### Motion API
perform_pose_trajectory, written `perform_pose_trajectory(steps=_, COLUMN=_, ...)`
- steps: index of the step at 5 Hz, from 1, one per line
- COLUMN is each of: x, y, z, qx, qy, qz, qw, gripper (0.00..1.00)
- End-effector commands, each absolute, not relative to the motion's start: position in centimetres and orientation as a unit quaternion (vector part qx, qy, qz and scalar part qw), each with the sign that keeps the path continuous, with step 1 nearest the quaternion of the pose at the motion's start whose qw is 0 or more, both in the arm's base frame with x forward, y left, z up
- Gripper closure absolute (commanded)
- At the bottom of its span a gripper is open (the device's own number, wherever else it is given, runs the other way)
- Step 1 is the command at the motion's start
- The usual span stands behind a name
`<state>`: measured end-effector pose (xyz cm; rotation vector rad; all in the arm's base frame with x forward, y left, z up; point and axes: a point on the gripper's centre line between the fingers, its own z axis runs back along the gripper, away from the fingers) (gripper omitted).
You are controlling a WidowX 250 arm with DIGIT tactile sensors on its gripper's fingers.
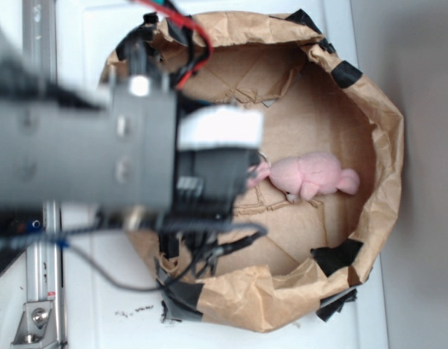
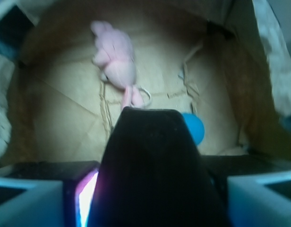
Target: Grab the black box.
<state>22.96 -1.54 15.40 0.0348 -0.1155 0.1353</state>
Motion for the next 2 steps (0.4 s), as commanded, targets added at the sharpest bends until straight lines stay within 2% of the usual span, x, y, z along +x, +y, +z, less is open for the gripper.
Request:
perform_pose_trajectory(steps=1, x=24.37, y=0.89, z=16.96, qx=-0.002, qy=-0.114, qz=0.085, qw=0.99, gripper=1.0)
perform_pose_trajectory(steps=2, x=24.46, y=0.56, z=17.44, qx=0.004, qy=-0.107, qz=0.089, qw=0.99, gripper=1.0)
